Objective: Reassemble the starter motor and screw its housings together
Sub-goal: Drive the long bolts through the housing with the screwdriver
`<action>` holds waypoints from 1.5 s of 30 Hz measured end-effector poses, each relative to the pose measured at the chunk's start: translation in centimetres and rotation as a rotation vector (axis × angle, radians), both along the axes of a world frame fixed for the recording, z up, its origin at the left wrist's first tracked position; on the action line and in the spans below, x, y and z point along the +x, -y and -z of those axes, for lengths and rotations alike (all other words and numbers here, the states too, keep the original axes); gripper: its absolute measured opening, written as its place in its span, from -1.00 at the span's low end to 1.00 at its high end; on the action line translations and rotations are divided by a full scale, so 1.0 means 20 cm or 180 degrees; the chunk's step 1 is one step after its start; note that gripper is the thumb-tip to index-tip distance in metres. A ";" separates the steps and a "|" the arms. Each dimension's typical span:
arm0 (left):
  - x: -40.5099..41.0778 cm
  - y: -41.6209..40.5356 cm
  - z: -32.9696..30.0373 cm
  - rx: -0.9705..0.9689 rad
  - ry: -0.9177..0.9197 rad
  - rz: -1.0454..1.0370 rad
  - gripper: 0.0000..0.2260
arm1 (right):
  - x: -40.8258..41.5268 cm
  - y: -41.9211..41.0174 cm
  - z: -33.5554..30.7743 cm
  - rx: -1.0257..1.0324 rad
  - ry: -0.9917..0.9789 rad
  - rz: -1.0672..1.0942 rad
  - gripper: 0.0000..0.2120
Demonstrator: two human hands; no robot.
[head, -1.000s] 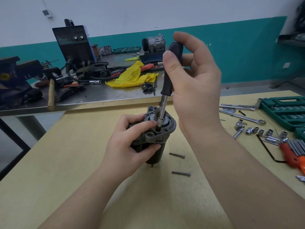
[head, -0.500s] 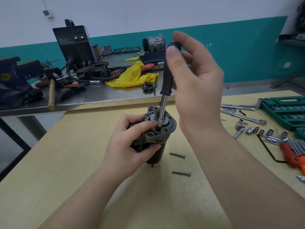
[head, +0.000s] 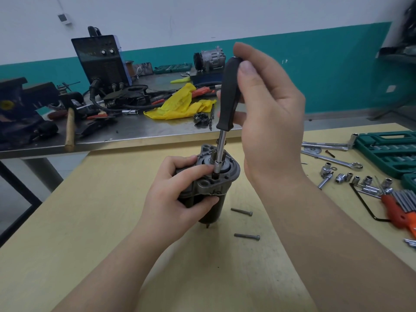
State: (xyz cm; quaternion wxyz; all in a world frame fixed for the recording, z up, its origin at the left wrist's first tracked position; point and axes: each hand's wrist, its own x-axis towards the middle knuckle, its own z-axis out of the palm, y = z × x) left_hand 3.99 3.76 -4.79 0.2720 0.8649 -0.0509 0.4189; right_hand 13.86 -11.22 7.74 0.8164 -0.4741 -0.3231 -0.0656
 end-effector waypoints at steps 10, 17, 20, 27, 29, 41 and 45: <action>0.00 0.00 0.00 -0.0006 -0.0040 0.0007 -0.43 | 0.02 -0.01 0.00 -0.0120 0.0194 0.0259 -0.74; 0.00 0.00 0.00 -0.0009 -0.0065 -0.0023 -0.48 | 0.01 0.00 0.01 -0.0084 -0.0041 -0.0079 -0.72; 0.00 0.00 0.00 -0.0052 -0.0084 -0.0003 -0.48 | 0.01 0.00 0.00 -0.0125 0.0148 0.0103 -0.77; -0.01 0.01 -0.01 -0.0038 -0.0105 -0.0031 -0.49 | 0.02 0.00 0.01 -0.0007 -0.0013 -0.0010 -0.77; -0.01 0.01 -0.01 -0.0033 -0.0113 -0.0029 -0.49 | 0.02 0.00 0.01 -0.0008 -0.0075 -0.0089 -0.74; 0.00 0.01 -0.01 -0.0019 -0.0121 -0.0035 -0.53 | 0.02 -0.01 0.01 0.0036 0.0061 -0.0070 -0.76; -0.01 0.01 -0.01 -0.0029 -0.0111 -0.0016 -0.52 | 0.02 -0.01 0.01 -0.0087 0.0130 0.0021 -0.76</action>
